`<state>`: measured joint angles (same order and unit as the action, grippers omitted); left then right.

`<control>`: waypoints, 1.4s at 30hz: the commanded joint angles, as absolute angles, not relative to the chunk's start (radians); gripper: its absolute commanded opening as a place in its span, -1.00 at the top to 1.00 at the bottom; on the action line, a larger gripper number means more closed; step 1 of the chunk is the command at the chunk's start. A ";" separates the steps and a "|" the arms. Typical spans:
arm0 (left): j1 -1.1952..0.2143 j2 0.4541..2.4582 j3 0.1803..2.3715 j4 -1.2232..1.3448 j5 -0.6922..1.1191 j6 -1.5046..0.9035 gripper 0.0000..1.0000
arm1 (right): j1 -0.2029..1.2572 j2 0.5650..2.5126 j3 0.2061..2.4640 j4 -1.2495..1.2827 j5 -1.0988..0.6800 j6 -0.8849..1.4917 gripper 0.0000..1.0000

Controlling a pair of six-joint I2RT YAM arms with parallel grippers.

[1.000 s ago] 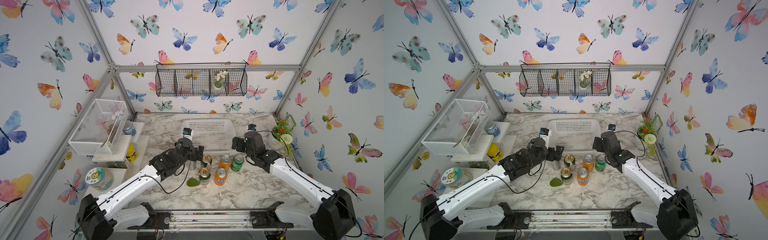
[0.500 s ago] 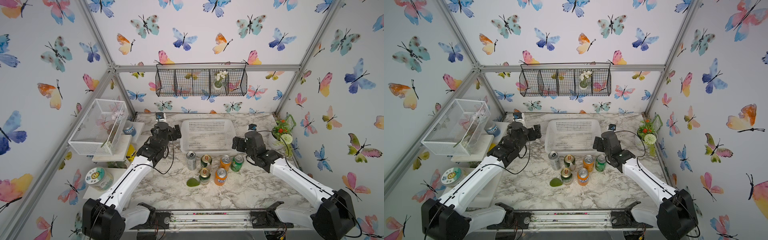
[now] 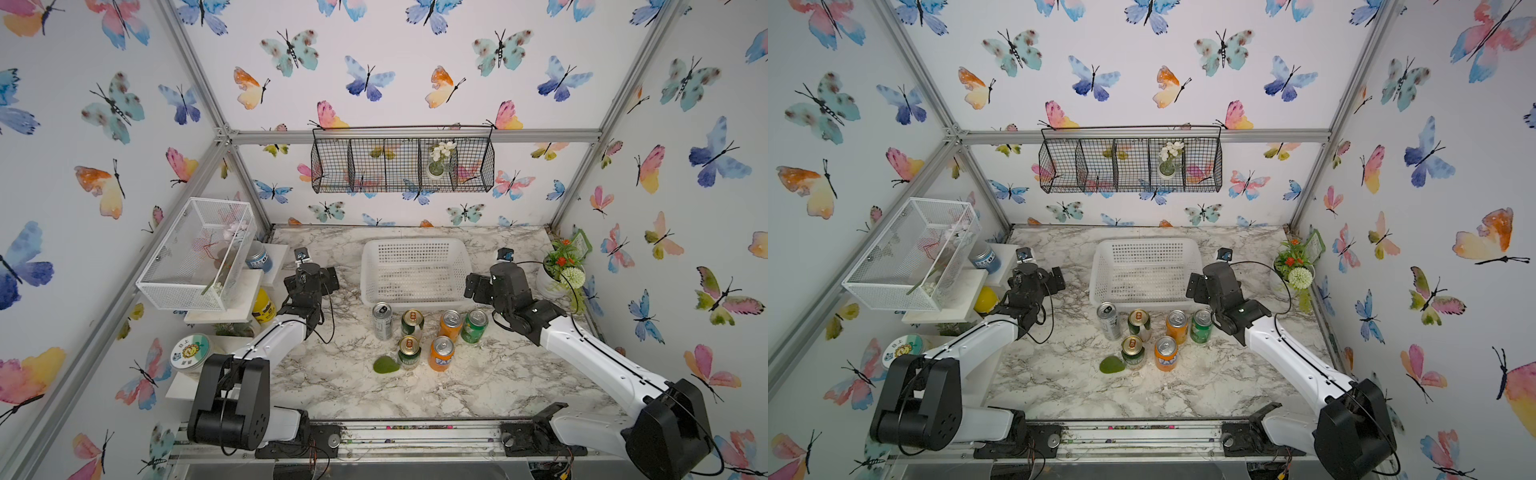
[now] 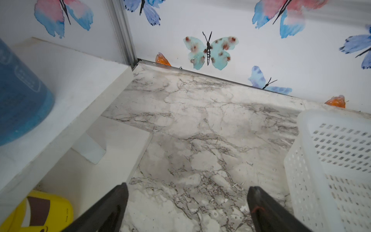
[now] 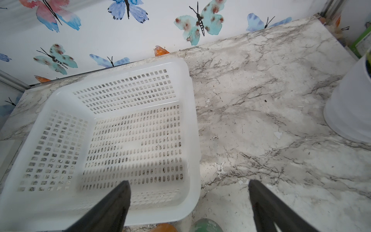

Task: Take out the drinks from the basket
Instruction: Reset both arms

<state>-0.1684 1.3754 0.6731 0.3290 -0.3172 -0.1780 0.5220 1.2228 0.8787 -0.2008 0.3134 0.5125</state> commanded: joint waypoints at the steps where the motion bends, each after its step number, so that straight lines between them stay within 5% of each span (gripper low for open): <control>1: -0.166 1.365 0.577 0.522 -0.395 -0.081 -0.97 | 0.515 1.202 0.871 -0.193 0.318 0.516 -0.89; 27: -0.089 1.403 0.316 0.898 -0.201 0.003 -0.97 | 0.511 1.157 0.776 -0.046 0.249 0.492 -0.89; 32: -0.064 1.418 0.193 1.130 -0.118 0.011 -0.97 | 0.512 1.147 0.763 -0.031 0.258 0.477 -0.95; 42: -0.055 1.412 0.206 1.089 -0.103 0.006 -0.97 | 0.512 1.179 0.781 -0.014 0.278 0.472 -0.97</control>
<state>-0.0605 1.4101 0.1993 1.0515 -0.1329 0.0109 0.5159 1.1637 0.7673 -0.0280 0.2642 0.4782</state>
